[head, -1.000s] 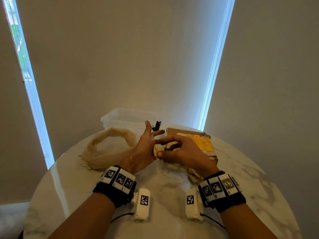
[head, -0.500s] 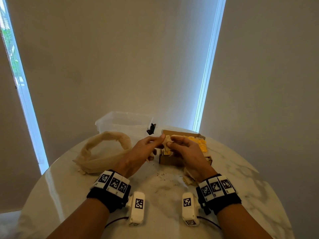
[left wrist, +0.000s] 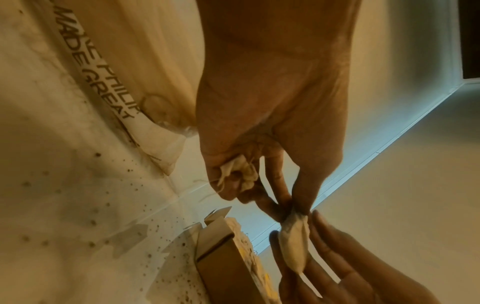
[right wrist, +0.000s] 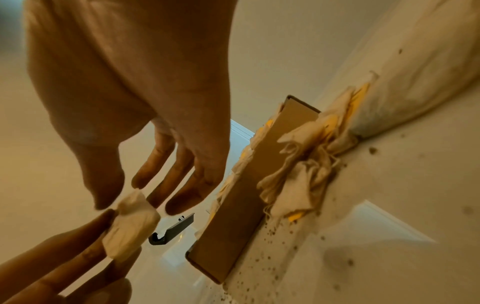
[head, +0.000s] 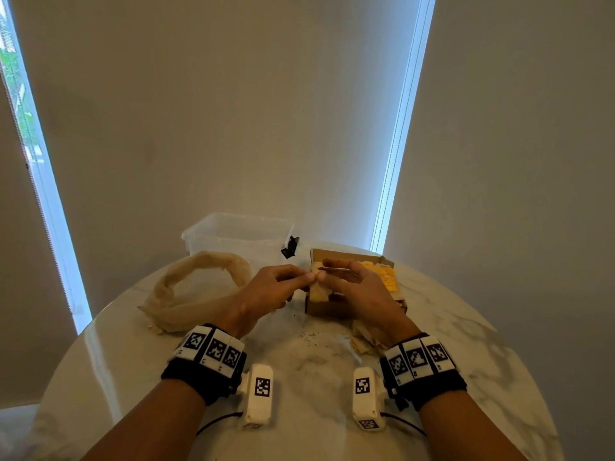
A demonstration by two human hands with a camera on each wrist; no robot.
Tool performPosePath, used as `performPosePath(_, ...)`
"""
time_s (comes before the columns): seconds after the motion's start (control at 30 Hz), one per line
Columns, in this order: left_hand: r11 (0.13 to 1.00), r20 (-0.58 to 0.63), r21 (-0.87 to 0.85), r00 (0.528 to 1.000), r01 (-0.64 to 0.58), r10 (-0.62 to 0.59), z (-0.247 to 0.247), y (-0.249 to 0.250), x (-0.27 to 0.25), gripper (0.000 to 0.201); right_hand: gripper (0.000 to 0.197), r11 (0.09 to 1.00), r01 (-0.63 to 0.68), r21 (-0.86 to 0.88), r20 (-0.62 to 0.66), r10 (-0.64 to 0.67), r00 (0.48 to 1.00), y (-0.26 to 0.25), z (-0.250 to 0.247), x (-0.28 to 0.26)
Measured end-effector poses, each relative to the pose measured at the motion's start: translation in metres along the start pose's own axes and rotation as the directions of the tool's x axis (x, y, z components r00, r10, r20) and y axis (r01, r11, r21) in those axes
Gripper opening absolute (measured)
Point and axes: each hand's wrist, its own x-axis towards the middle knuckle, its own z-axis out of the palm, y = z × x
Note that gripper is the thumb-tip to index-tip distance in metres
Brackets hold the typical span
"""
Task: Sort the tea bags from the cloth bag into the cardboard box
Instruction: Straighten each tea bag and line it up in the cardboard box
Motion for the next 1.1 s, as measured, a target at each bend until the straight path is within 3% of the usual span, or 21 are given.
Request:
performPosePath(0.07, 0.999, 0.024, 0.045, 1.0, 0.0, -0.001, 0.001, 0.001, 0.001, 0.018, 0.032, 1.0, 0.004, -0.025, 0.031, -0.003, 1.0, 0.002, 0.001, -0.001)
performPosePath(0.2, 1.0, 0.022, -0.012, 1.0, 0.012, -0.012, 0.002, 0.004, -0.003, 0.039, 0.036, 1.0, 0.025, 0.004, -0.043, -0.024, 0.999, 0.003, -0.001, 0.001)
performPosePath(0.37, 0.992, -0.024, 0.056, 0.993, -0.116, 0.117, 0.003, 0.004, -0.003, 0.014, 0.033, 0.999, 0.037, 0.034, -0.046, -0.036, 0.998, 0.001, -0.001, -0.002)
performPosePath(0.43, 0.993, -0.077, 0.041, 0.99, -0.112, 0.115, 0.002, 0.002, -0.002, 0.014, 0.029, 0.997, 0.044, 0.057, -0.099, -0.038, 0.994, 0.0, -0.002, -0.001)
performPosePath(0.53, 0.992, -0.118, 0.07, 0.987, -0.106, 0.114, 0.0, 0.0, -0.001, 0.015, 0.021, 0.994, 0.096, -0.044, -0.18, -0.102, 0.978, 0.001, -0.004, 0.0)
performPosePath(0.63, 0.988, -0.136, 0.101, 0.982, -0.114, 0.127, -0.002, -0.003, 0.0, 0.014, 0.017, 0.996, 0.062, -0.062, -0.108, -0.068, 0.992, -0.001, -0.001, -0.003)
performPosePath(0.77, 0.989, -0.071, 0.113, 0.992, -0.099, 0.108, 0.002, 0.003, -0.003, 0.024, 0.025, 0.999, 0.027, -0.042, 0.03, -0.026, 0.999, -0.003, 0.005, -0.007)
performPosePath(0.9, 0.997, -0.07, 0.05, 0.996, -0.052, 0.056, 0.005, 0.012, -0.008, 0.035, 0.025, 0.998, 0.04, -0.047, -0.02, -0.041, 0.999, 0.0, 0.002, -0.006)
performPosePath(1.03, 0.995, -0.089, 0.046, 0.992, -0.085, 0.089, 0.003, 0.007, -0.007, 0.026, 0.025, 1.0, 0.018, 0.005, -0.061, -0.017, 0.998, 0.002, 0.002, -0.003)
performPosePath(1.1, 0.994, -0.062, 0.076, 0.995, -0.076, 0.08, 0.003, 0.007, -0.008, 0.032, 0.025, 1.0, 0.002, 0.009, -0.06, -0.002, 0.998, 0.002, 0.002, -0.002)
